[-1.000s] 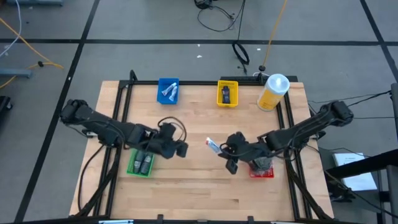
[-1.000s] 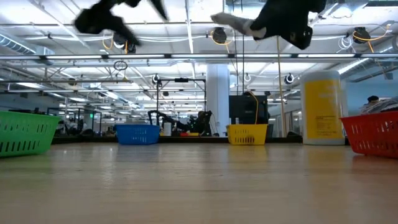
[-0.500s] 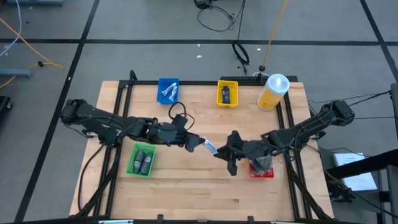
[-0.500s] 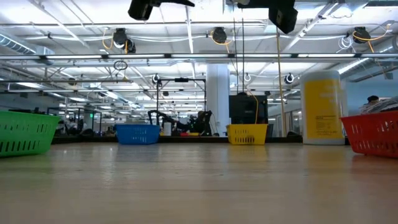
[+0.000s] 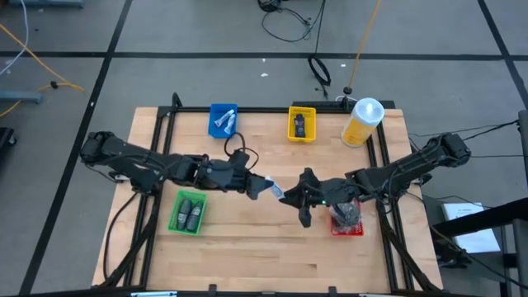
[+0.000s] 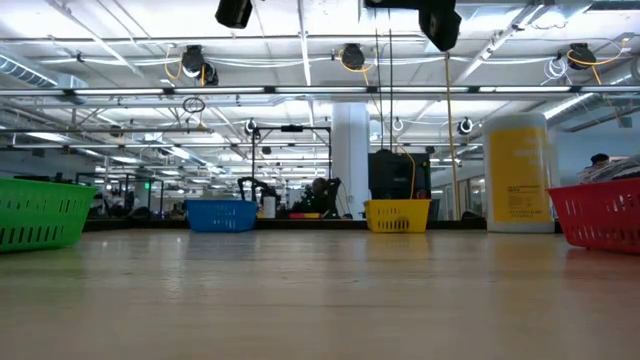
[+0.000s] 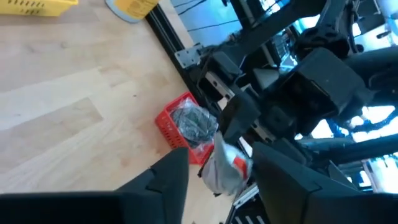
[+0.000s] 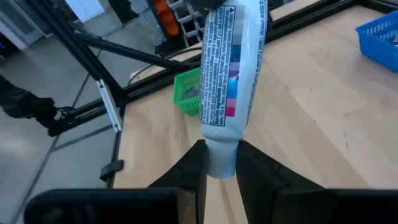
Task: Pick & Place Travel size toiletries
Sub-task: Put the toothpaste into the blue basket
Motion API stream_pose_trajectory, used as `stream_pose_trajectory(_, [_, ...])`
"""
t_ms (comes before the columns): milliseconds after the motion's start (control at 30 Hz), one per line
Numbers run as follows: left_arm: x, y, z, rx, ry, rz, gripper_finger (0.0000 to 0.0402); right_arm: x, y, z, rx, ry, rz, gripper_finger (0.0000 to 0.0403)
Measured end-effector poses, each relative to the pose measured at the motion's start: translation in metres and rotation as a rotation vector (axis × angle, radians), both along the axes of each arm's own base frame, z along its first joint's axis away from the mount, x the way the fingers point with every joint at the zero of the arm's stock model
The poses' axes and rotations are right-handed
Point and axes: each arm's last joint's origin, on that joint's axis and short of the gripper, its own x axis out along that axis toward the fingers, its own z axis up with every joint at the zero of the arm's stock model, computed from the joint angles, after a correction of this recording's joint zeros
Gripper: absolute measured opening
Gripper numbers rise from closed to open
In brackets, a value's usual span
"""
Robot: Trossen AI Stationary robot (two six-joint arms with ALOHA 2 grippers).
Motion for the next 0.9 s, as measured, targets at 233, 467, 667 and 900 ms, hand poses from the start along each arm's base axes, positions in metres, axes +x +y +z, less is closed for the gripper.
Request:
stream_pose_trajectory(233, [0.0017, 0.0063, 0.0011, -0.001, -0.01, 0.006, 0.0111, -0.0007, -0.0011, -0.0024, -0.011, 0.026, -0.006, 0.0059])
stream_pose_trajectory(467, [0.0023, 0.0058, 0.0027, 0.012, -0.025, -0.022, 0.0065, 0.0001, -0.0038, -0.0024, -0.01, 0.027, -0.014, 0.0059])
stream_pose_trajectory(667, [0.0023, 0.0056, 0.0027, 0.032, -0.023, -0.03, 0.0024, 0.0006, -0.0053, -0.0025, -0.008, 0.028, -0.019, 0.0059])
stream_pose_trajectory(900, [0.0024, 0.0056, 0.0029, 0.035, -0.025, -0.032, 0.0007, 0.0006, -0.0054, -0.0026, -0.007, 0.028, -0.018, 0.0059])
